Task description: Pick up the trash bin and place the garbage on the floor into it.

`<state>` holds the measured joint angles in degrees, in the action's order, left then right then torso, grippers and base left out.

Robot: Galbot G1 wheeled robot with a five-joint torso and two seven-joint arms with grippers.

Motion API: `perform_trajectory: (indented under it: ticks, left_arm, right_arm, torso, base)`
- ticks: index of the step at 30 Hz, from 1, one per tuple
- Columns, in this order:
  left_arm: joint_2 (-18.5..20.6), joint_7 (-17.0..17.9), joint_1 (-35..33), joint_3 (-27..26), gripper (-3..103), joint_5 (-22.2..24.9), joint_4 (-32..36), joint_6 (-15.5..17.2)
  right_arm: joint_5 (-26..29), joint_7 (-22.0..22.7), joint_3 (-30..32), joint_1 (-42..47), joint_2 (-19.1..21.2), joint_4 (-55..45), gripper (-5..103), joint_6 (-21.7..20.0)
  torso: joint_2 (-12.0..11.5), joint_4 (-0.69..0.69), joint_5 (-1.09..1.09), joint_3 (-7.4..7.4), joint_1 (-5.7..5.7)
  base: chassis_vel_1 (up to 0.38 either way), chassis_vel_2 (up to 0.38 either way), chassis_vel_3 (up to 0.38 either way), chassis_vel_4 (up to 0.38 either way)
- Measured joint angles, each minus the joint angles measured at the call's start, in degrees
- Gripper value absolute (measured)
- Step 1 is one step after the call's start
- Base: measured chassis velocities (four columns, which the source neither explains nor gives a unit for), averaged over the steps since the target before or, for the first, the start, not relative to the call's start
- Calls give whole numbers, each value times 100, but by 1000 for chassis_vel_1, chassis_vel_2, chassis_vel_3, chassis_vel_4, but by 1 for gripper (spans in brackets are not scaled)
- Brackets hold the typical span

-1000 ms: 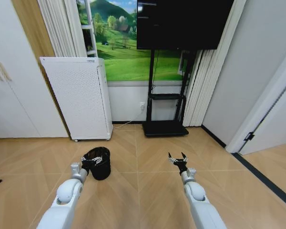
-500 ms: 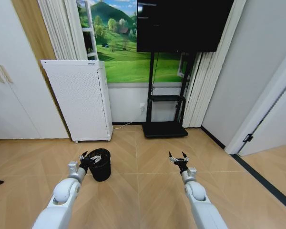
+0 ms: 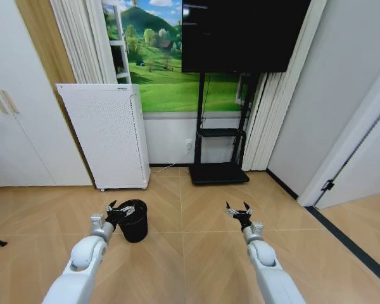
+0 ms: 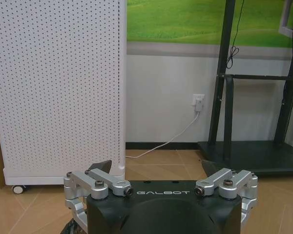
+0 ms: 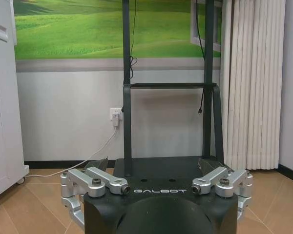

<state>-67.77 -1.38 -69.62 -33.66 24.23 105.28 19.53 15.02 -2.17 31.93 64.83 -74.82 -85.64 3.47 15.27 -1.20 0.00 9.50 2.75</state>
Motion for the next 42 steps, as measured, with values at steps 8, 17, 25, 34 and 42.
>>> perform_trajectory:
  ticks: [8, 17, 25, 34, 42]
  left_arm:
    - [-84, 208, -159, -92, 100, -21, 244, 29]
    - [-210, -26, -887, -751, 100, -62, 628, -60]
    - [-378, -129, -1530, -1233, 100, -109, 1176, -107]
    - [-493, -238, -1987, -1546, 100, -76, 1696, -161]
    - [-507, -265, -2116, -1651, 100, 6, 1949, -163]
  right_arm:
    - [271, 9, 325, 622, 59, -621, 100, -14]
    - [171, 11, 570, 1284, -95, -1141, 100, 69]
    - [175, -2, 838, 1824, -147, -1792, 100, 86]
    - [183, -33, 1059, 2291, -224, -2171, 100, 241]
    - [270, -142, 1263, 2563, -214, -2284, 100, 363]
  torso:
    - [252, 0, 0, 169, 80]
    - [465, 0, 0, 311, 153]
    - [672, -1, -1, 448, 223]
    - [869, -1, 0, 573, 296]
    - [1063, -1, 0, 694, 368]
  base:
    - [0, 0, 0, 0]
    - [0, 0, 0, 0]
    - [0, 0, 0, 0]
    - [0, 0, 0, 0]
    - [0, 0, 0, 0]
